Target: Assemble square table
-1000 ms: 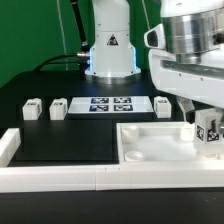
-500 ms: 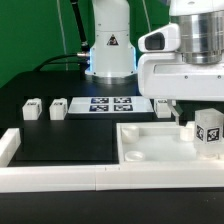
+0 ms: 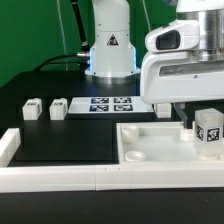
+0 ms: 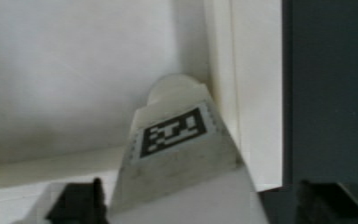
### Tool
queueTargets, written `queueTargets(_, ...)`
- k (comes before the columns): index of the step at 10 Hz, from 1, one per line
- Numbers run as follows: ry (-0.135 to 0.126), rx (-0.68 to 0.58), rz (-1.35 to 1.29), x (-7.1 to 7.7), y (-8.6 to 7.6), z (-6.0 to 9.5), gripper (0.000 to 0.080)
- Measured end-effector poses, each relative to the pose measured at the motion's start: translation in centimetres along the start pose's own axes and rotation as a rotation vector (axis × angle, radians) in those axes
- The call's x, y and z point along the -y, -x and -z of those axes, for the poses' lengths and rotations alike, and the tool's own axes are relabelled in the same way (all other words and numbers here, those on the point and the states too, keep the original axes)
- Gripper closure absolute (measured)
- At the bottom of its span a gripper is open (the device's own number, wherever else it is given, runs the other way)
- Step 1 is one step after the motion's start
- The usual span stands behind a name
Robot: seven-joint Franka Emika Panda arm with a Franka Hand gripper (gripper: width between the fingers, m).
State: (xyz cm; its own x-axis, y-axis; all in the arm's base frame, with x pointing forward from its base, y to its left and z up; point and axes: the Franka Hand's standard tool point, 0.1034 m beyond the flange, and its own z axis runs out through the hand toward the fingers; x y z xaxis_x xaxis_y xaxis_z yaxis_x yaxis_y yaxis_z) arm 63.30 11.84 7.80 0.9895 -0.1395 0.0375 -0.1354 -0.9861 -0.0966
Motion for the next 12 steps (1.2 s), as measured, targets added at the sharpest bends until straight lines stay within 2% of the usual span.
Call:
queueTargets(1,0.0,0.0,-0.029,0.0,0.0,0.0,0.0439)
queueTargets(2,0.001,0.001,-0.122,-0.1,0.0,-0.1,0.0439)
queueTargets(3,0.001,0.001,-0.19,-0.2,0.0,-0.1,0.0508)
queueTargets(4,0.002,0.001,-0.226,-0.3,0.0,-0.1,0.0508)
queueTargets(5,-0.005,0.007,-0.38,-0.4,0.0,-0.1,0.0508)
queueTargets(7,-0.038,0.042,-0.738,-0.8,0.0,-0.1,0.0508)
queueTargets(9,-0.082,0.091,-1.091,-1.1,0.0,-0.3,0.0508)
queueTargets(10,-0.092,0.101,-1.164,-1.3,0.1,-0.3,0.0508)
queueTargets(12,-0.088,0.104,-1.193,-1.3,0.1,-0.3,0.0508)
